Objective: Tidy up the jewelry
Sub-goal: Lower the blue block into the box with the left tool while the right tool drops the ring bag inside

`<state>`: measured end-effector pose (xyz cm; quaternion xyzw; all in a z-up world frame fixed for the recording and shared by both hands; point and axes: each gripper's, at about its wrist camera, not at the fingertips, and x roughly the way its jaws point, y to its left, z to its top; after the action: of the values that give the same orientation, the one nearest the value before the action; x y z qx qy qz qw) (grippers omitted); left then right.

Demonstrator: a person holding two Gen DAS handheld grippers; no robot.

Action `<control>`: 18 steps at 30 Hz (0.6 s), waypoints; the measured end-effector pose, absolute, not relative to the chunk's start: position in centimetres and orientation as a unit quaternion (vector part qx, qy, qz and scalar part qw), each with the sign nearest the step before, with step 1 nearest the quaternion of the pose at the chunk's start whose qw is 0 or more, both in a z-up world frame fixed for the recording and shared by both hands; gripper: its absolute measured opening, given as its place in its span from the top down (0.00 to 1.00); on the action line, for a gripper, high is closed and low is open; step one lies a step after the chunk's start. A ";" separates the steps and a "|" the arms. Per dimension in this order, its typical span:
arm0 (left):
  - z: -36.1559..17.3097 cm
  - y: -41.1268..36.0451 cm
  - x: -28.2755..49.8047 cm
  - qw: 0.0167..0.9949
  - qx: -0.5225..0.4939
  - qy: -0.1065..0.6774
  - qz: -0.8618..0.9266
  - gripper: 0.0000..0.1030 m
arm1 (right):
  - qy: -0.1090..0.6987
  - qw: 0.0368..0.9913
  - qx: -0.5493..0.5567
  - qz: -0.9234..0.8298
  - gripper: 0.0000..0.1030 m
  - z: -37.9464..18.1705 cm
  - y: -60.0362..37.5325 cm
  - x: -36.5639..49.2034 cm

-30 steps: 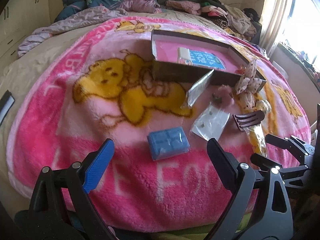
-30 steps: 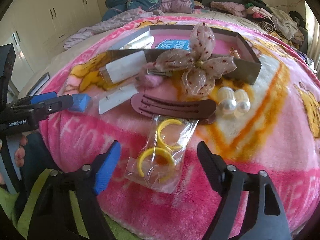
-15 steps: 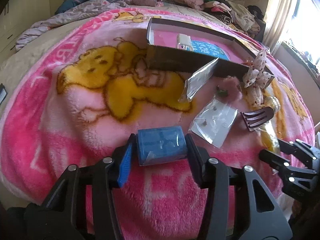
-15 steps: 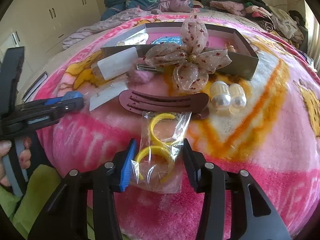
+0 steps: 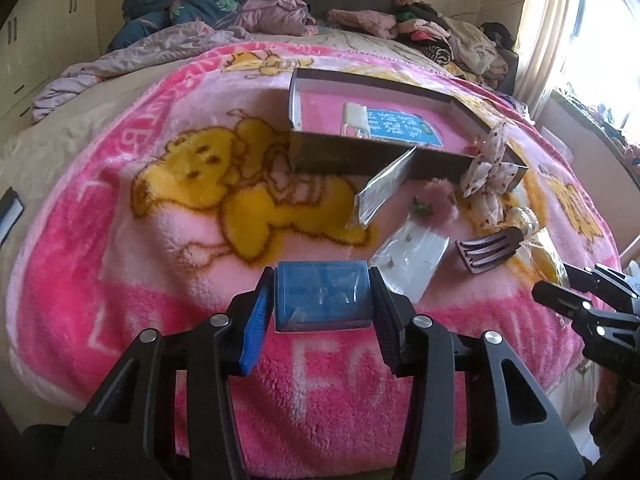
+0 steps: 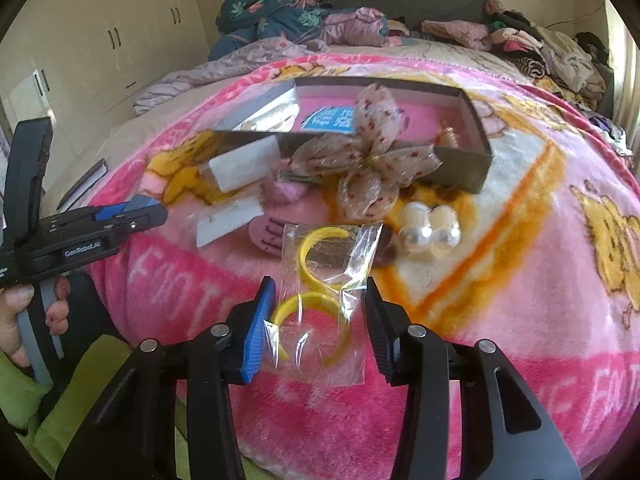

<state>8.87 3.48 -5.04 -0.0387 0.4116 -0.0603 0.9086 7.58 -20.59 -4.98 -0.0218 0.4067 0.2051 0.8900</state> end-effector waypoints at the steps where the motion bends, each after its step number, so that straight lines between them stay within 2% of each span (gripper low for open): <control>1: -4.8 3.5 8.8 0.909 -0.038 0.409 -0.061 0.64 | 0.405 0.892 -0.020 0.202 0.59 -4.8 -20.8 7.6; 18: -3.1 1.4 9.6 0.913 -0.024 0.400 -0.074 0.64 | 0.385 0.907 0.011 0.171 0.59 -4.0 -24.9 8.7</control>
<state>9.59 1.40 -3.10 -0.0239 0.4001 -0.0738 0.9132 8.71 -24.87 -3.99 0.0110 0.3848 0.1715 0.9069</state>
